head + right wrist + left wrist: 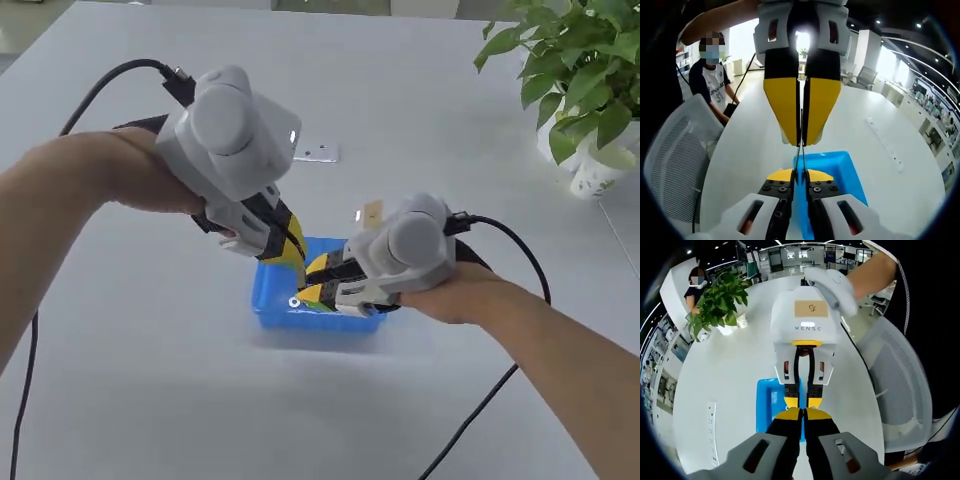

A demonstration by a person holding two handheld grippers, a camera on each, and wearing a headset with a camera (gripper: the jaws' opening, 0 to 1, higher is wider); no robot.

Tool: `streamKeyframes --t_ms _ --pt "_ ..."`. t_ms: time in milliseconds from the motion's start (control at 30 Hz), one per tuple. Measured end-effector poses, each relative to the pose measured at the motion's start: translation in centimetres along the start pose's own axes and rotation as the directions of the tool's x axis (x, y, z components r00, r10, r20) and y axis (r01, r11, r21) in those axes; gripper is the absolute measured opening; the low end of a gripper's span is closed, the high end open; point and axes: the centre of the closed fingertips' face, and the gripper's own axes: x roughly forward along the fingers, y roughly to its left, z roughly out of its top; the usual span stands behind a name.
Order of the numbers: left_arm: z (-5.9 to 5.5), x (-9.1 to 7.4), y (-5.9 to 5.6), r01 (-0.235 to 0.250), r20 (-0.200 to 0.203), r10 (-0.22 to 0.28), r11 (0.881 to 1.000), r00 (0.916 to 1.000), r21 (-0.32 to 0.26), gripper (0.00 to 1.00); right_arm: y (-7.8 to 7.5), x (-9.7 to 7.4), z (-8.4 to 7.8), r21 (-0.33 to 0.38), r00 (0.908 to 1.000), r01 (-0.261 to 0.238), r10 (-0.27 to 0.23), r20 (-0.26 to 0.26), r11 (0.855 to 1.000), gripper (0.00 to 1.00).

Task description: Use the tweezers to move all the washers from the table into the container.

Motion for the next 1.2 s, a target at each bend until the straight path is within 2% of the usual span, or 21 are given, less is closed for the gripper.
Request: streamKeyframes --t_ms 200,333,533,833,1200 --pt "-0.9 -0.1 -0.8 -0.001 -0.011 0.001 1.0 0.9999 -0.016 0.04 0.8 -0.2 -0.3 -0.012 0.9999 -0.008 0.008 -0.014 1.0 0.09" --pt "-1.7 -0.3 -1.3 0.002 -0.034 -0.003 1.0 0.9994 -0.02 0.04 1.4 -0.3 -0.3 -0.016 0.9997 -0.014 0.014 -0.021 1.0 0.08" --pt "-2.1 -0.1 -2.2 0.006 -0.031 -0.007 1.0 0.9995 -0.023 0.04 2.3 -0.7 -0.4 -0.036 0.9988 -0.023 0.021 -0.045 0.999 0.07" --pt "-2.7 1.3 -4.2 0.01 -0.02 -0.01 1.0 0.9997 -0.001 0.04 4.2 -1.4 -1.7 -0.07 0.9939 -0.032 0.024 -0.108 0.997 0.06" --pt "-3.7 3.0 -6.1 0.02 -0.007 -0.02 1.0 0.9998 -0.012 0.04 6.1 -1.3 -3.2 -0.047 0.9885 -0.059 0.052 -0.142 0.997 0.06"
